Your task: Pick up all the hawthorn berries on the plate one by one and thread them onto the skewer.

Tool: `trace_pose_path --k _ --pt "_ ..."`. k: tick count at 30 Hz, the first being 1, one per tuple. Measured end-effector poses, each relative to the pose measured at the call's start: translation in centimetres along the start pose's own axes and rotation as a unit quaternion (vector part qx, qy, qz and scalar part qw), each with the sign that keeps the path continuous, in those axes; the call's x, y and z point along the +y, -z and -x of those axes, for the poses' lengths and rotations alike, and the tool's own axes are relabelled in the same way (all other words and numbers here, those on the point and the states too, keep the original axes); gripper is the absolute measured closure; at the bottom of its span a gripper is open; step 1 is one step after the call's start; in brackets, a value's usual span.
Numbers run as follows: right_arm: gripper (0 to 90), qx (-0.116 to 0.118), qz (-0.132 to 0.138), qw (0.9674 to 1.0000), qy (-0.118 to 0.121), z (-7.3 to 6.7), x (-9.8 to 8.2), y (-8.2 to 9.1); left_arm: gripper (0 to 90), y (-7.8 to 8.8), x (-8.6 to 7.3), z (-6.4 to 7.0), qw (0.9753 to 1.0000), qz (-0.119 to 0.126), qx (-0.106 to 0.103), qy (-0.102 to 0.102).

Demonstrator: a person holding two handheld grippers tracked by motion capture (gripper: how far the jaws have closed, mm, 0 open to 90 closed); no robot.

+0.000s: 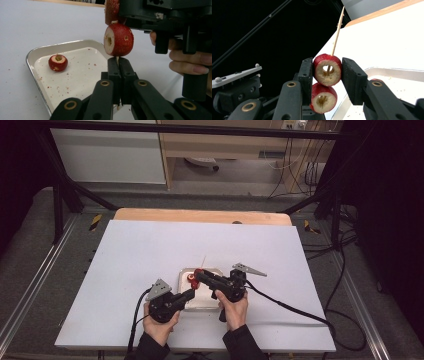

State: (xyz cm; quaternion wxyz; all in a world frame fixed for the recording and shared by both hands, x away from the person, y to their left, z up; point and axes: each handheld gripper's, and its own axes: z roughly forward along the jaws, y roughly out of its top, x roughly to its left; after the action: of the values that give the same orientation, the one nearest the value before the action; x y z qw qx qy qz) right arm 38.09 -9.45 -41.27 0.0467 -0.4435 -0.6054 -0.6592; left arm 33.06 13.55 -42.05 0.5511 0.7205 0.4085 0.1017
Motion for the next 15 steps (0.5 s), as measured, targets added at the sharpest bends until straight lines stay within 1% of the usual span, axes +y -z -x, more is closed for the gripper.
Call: trace_pose_path --k 2,4,6,7,8,11,12,13,15 --pt "62.3 0.0 -0.007 1.0 0.001 0.1 0.1 0.0 88.5 0.0 0.0 -0.1 1.0 0.001 0.001 -0.009" --pt "60.5 0.0 -0.011 0.9999 0.008 0.0 0.3 0.2 88.5 0.3 0.1 -0.2 0.9999 0.0 0.003 -0.016" --pt "54.0 -0.009 -0.01 0.9996 0.025 -0.1 0.6 0.6 88.5 0.5 0.3 -0.5 0.9997 -0.002 0.003 -0.022" --pt "50.9 -0.015 -0.009 0.9993 0.034 -0.1 0.9 0.9 88.5 0.7 0.3 -0.6 0.9996 -0.005 0.006 -0.026" --pt "48.6 -0.016 -0.008 0.9991 0.038 -0.1 1.2 1.2 88.5 0.8 0.3 -0.8 0.9996 -0.008 0.006 -0.027" --pt "40.8 -0.032 -0.022 0.9976 0.056 0.1 1.8 1.9 88.4 1.4 0.3 -1.4 0.999 -0.018 0.011 -0.039" --pt "37.1 -0.04 -0.034 0.9964 0.066 0.1 2.0 2.1 88.4 1.7 0.3 -1.7 0.9985 -0.027 0.013 -0.045" --pt "32.9 -0.051 -0.049 0.9944 0.079 0.2 2.1 2.2 88.4 1.9 0.3 -1.9 0.9981 -0.032 0.016 -0.051" --pt "27.2 -0.066 -0.072 0.9901 0.101 0.5 2.3 2.3 88.4 2.4 0.2 -2.4 0.9972 -0.046 0.016 -0.057"
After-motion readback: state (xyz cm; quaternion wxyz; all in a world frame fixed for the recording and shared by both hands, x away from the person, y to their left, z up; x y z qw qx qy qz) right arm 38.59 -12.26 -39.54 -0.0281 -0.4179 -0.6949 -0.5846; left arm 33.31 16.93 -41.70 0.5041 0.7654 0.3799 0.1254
